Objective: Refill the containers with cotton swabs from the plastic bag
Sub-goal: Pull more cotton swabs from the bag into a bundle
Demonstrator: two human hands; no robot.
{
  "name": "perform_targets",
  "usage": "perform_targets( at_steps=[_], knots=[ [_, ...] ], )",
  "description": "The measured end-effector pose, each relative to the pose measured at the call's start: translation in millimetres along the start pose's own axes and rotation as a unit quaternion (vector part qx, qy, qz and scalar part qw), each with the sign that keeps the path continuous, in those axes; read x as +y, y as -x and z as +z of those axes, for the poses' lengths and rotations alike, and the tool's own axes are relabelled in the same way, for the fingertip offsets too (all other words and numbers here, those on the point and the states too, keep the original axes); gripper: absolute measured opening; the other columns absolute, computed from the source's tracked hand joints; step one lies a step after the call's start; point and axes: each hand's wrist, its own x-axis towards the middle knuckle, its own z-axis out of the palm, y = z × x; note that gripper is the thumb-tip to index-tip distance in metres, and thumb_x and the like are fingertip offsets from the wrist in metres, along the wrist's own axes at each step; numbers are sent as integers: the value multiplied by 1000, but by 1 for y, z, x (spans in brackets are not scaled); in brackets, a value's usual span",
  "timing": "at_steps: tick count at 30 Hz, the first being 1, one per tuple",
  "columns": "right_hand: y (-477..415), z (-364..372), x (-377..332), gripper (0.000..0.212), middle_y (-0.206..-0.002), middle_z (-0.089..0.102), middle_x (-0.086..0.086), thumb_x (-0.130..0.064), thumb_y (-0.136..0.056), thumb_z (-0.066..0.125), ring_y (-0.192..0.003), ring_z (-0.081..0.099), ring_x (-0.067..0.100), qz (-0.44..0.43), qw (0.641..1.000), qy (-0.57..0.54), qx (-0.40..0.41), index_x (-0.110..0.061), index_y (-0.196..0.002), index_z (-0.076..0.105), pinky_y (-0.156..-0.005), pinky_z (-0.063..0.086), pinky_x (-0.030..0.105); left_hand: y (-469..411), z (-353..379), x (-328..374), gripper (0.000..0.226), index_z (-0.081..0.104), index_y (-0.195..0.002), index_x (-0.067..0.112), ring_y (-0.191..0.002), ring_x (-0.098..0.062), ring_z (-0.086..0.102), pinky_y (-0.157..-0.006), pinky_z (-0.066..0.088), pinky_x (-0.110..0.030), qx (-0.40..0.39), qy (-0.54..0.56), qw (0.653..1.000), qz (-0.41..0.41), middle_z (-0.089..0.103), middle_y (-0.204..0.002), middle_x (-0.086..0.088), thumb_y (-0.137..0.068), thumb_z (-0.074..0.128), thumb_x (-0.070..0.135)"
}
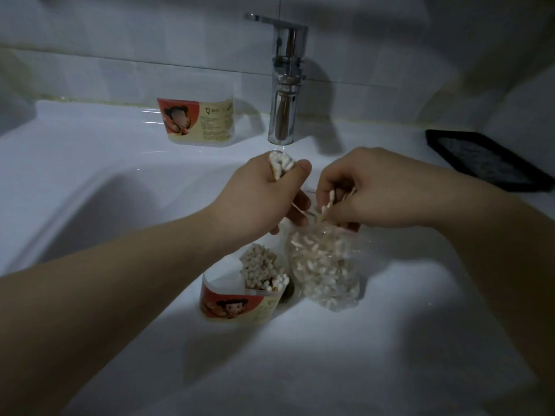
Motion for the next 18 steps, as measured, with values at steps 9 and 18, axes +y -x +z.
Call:
perform_targets(
  at_steps=[9,18],
  knots=[
    [5,-1,3,10,-69,75,2,-10,-83,66,-63,76,14,11,998,-60,15,-19,-83,71,-82,62,43,2,3,-6,33,62,-97,10,-57,-12,70,-50,49,-28,-11,-115,993,26,75,-81,0,-102,55,42],
    [12,3,3,7,-79,74,-2,-6,-85,72,-63,76,15,0,999,-52,-9,-13,-84,72,-69,64,33,12,0,18,26,70,-81,5,-43,0,51,-49,39,-21,16,-202,979,12,71,-69,1,-94,67,28]
  ],
)
